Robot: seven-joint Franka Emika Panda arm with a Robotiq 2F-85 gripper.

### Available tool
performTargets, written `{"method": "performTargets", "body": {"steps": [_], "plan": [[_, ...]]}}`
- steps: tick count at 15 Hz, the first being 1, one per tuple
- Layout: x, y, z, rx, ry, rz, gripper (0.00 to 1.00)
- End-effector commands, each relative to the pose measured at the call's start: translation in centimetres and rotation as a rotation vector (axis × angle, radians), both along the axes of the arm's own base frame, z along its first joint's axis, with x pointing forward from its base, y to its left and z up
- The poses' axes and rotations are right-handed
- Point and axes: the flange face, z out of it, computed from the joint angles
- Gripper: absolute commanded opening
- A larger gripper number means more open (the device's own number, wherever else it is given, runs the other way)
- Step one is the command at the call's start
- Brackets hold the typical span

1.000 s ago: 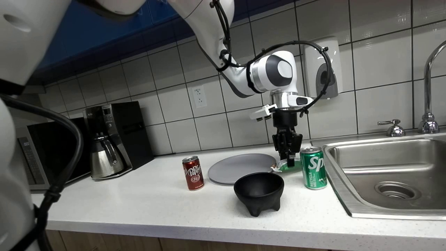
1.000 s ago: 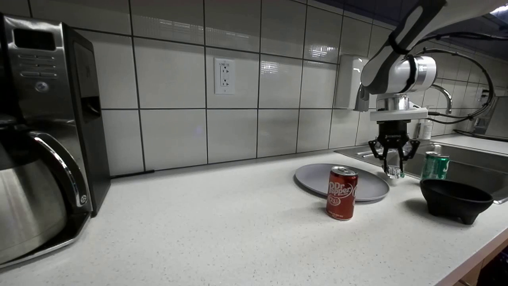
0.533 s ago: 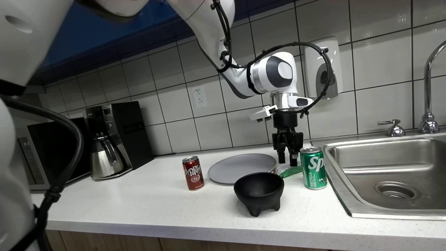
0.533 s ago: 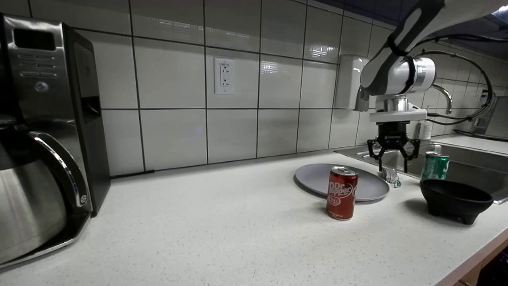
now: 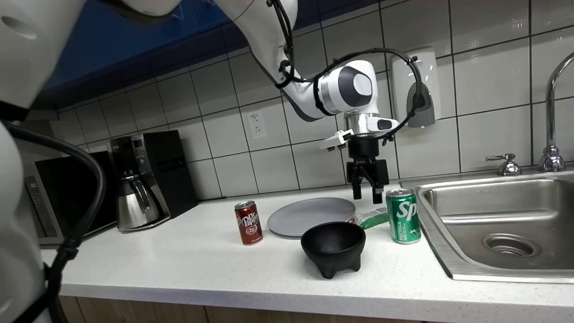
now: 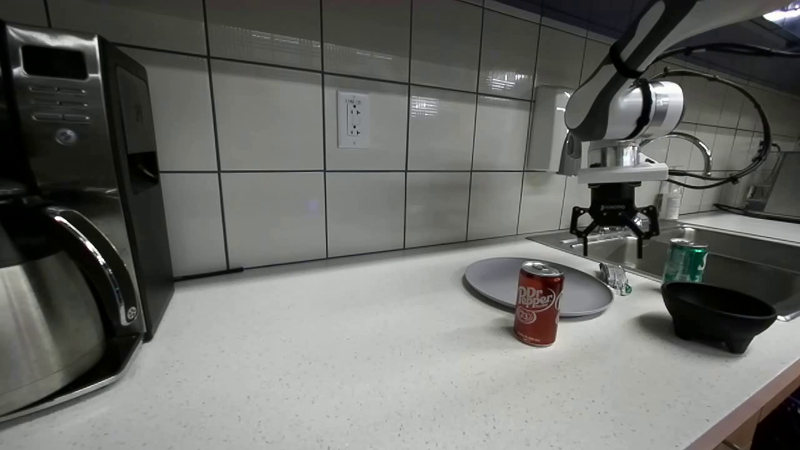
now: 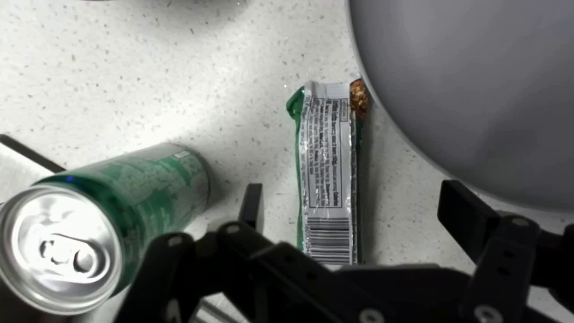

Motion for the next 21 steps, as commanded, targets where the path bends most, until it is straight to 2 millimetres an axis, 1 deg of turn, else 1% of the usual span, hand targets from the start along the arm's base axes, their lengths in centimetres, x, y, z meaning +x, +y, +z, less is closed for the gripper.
{"method": "performTargets", "body": {"steps": [1, 7, 13, 16, 21], "plan": [[-0.9, 1.3, 1.9, 0.0, -0.033, 0.027, 1.0], [-3.1, 4.2, 4.1, 0.019, -0.07, 0.06, 1.0], [-6.3, 6.9, 5.7, 0.041, -0.085, 0.082, 1.0], [-8.1, 7.6, 6.3, 0.049, -0.087, 0.081, 1.0], [-11.2, 7.5, 7.1, 0.063, -0.092, 0.061, 1.0]]}}
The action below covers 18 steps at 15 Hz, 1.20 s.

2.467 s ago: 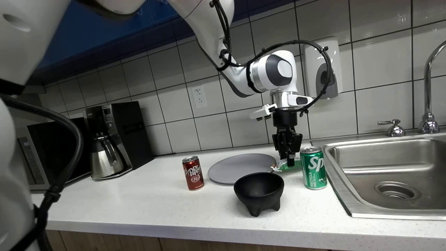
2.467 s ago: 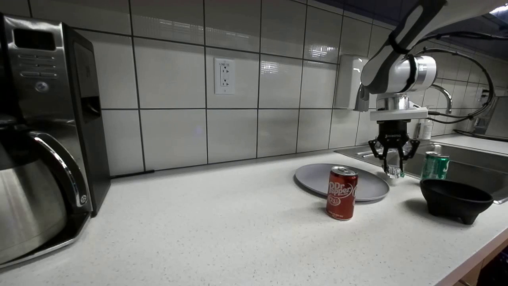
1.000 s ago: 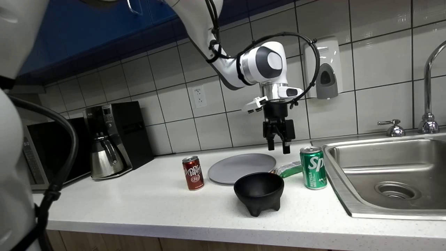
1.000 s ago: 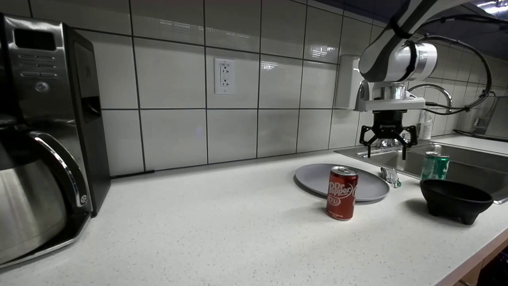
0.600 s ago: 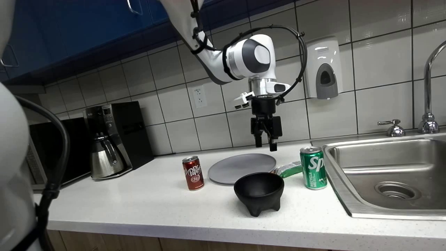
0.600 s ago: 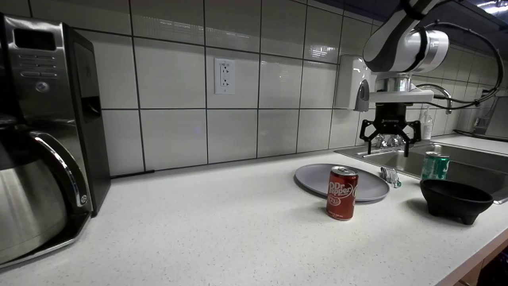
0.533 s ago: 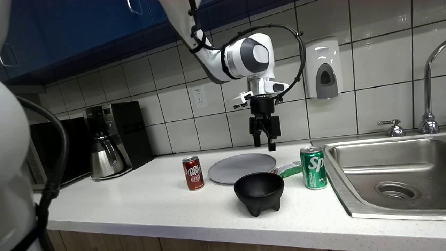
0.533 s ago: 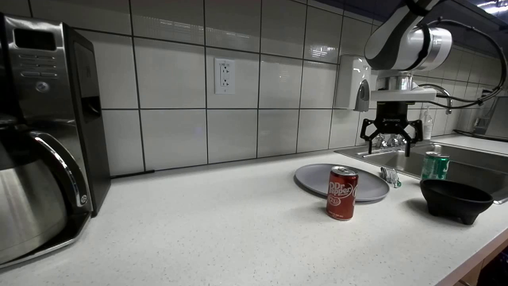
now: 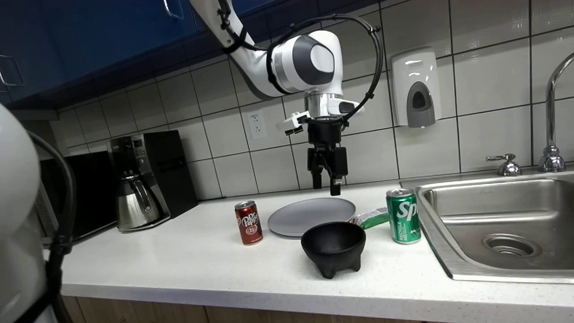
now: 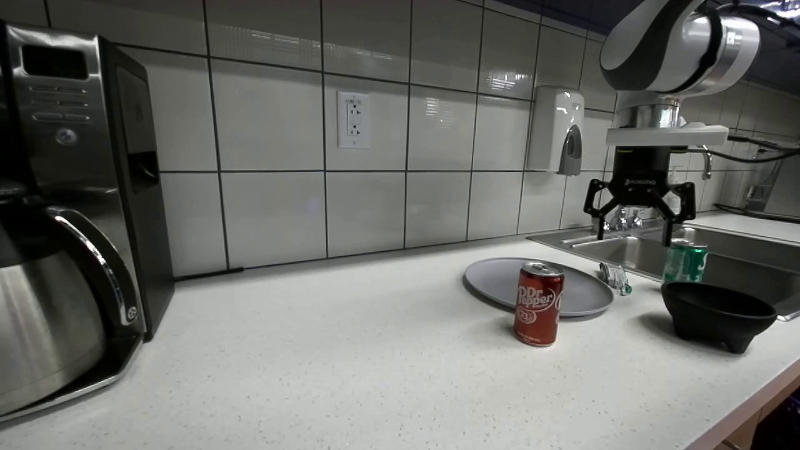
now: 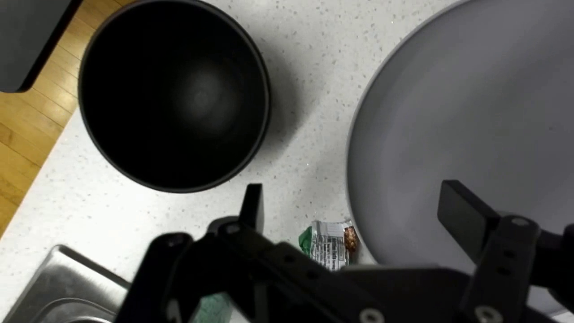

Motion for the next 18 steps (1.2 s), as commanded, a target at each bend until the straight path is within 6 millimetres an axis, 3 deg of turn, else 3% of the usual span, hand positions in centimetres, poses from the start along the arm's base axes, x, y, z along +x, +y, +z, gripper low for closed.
{"method": "performTargets", "body": {"steps": [1, 6, 7, 10, 18], "plan": [[-3.1, -0.1, 1.4, -0.008, -0.027, 0.003, 1.0], [-5.8, -1.1, 2.1, 0.01, -0.032, -0.012, 1.0], [-4.0, -1.0, 1.2, 0.006, -0.006, -0.025, 1.0], [-5.0, -1.2, 1.5, 0.012, -0.012, -0.031, 1.0], [-5.2, -0.9, 1.4, 0.004, -0.011, -0.043, 1.0]]}}
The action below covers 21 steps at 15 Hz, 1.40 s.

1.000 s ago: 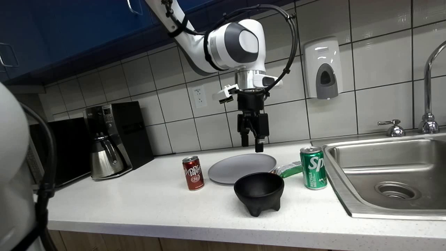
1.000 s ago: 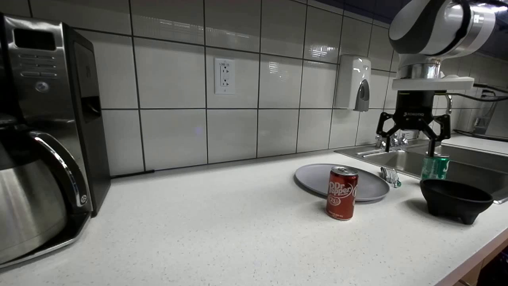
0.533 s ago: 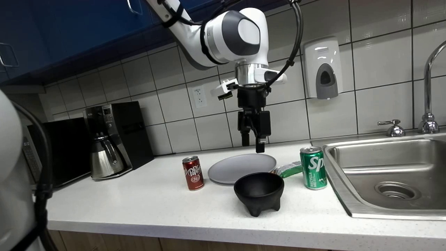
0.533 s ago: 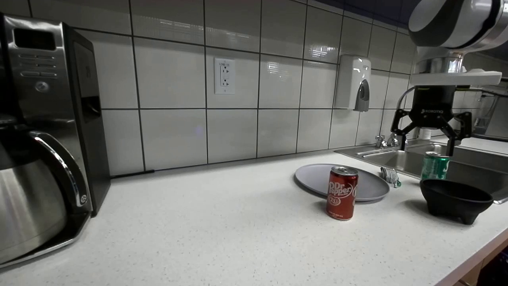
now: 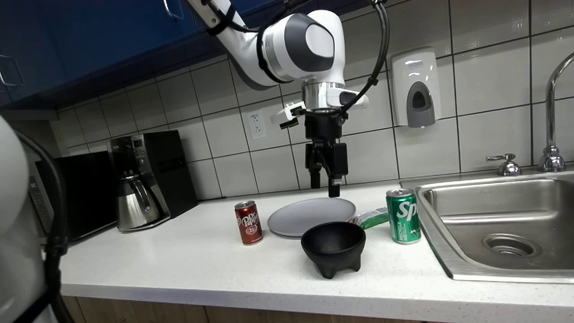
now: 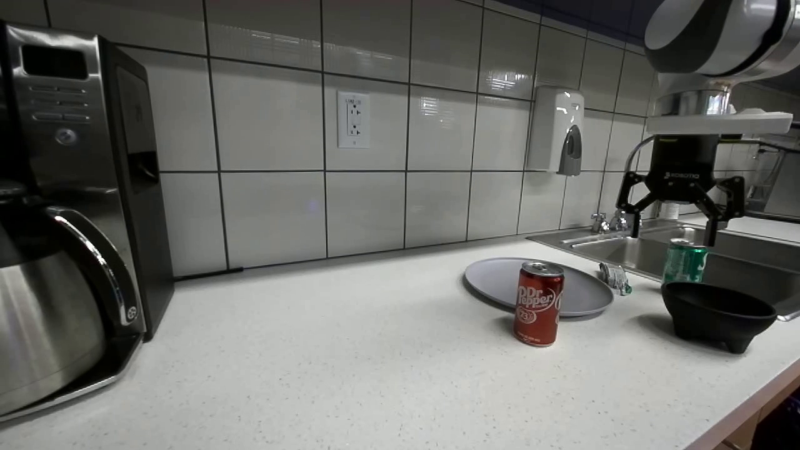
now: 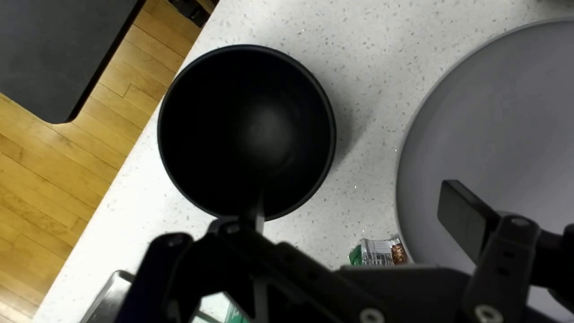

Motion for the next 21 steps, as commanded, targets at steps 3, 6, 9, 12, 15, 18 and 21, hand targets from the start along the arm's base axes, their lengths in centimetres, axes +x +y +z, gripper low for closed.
{"method": "performTargets", "body": {"steps": [3, 6, 9, 12, 15, 18, 21], "plan": [[-0.1, 0.3, -0.2, -0.06, -0.006, -0.067, 1.0], [-0.4, -0.1, -0.3, -0.106, -0.009, -0.118, 1.0], [-0.6, -0.6, -0.6, -0.139, 0.003, -0.161, 1.0], [-0.8, -1.4, -0.7, -0.164, 0.013, -0.202, 1.0], [-1.0, -2.6, -0.8, -0.182, 0.018, -0.239, 1.0], [-0.8, -3.9, -1.4, -0.193, 0.013, -0.26, 1.0], [-0.3, -5.4, -2.5, -0.201, -0.025, -0.28, 1.0]]}}
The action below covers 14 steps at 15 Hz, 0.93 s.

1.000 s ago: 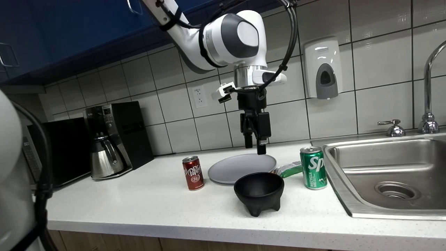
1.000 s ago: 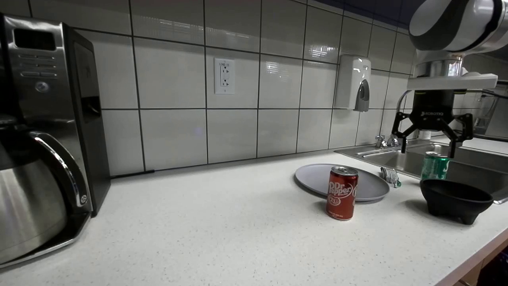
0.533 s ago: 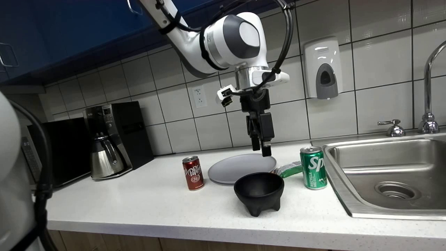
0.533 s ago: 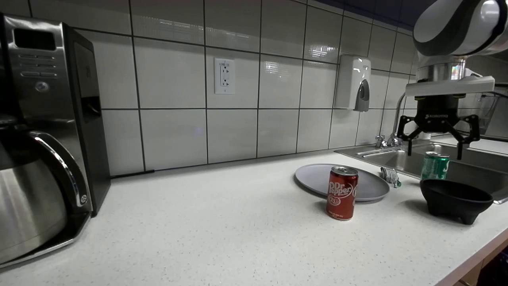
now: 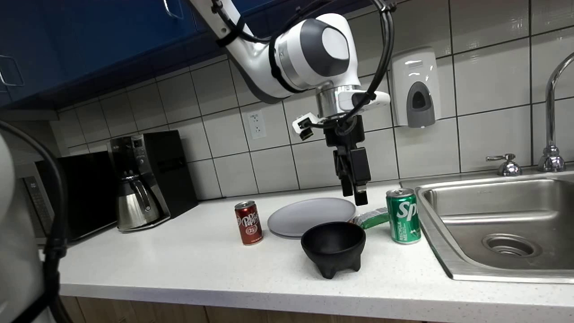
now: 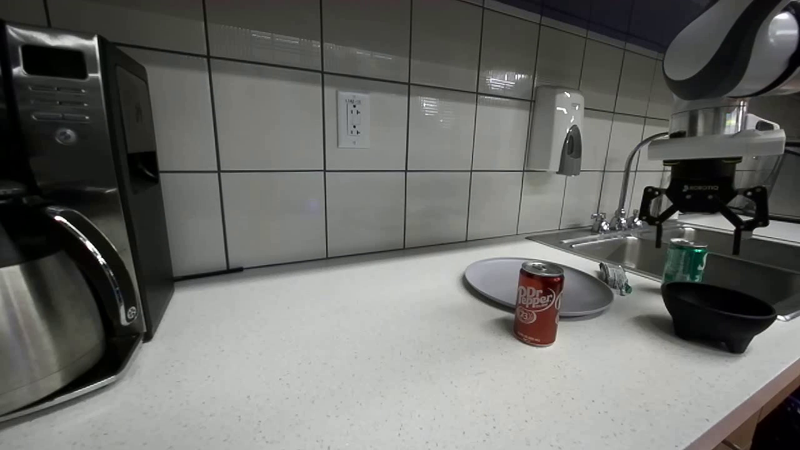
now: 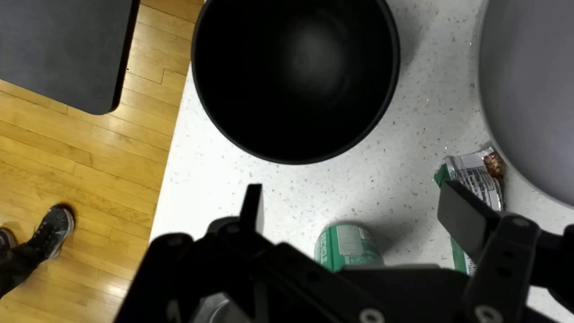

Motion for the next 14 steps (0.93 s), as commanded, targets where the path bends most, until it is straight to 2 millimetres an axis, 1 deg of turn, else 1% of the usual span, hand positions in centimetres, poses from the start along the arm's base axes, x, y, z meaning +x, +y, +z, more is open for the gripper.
{"method": "performTargets", "body": {"steps": [1, 5, 8, 14], "plan": [[0.9, -2.0, -1.1, -0.037, -0.038, -0.031, 1.0], [1.9, -3.7, -2.5, -0.073, -0.079, -0.048, 1.0], [2.5, -4.6, -3.5, -0.085, -0.082, -0.057, 1.0], [4.0, -5.8, -3.7, -0.107, -0.078, -0.063, 1.0]]}}
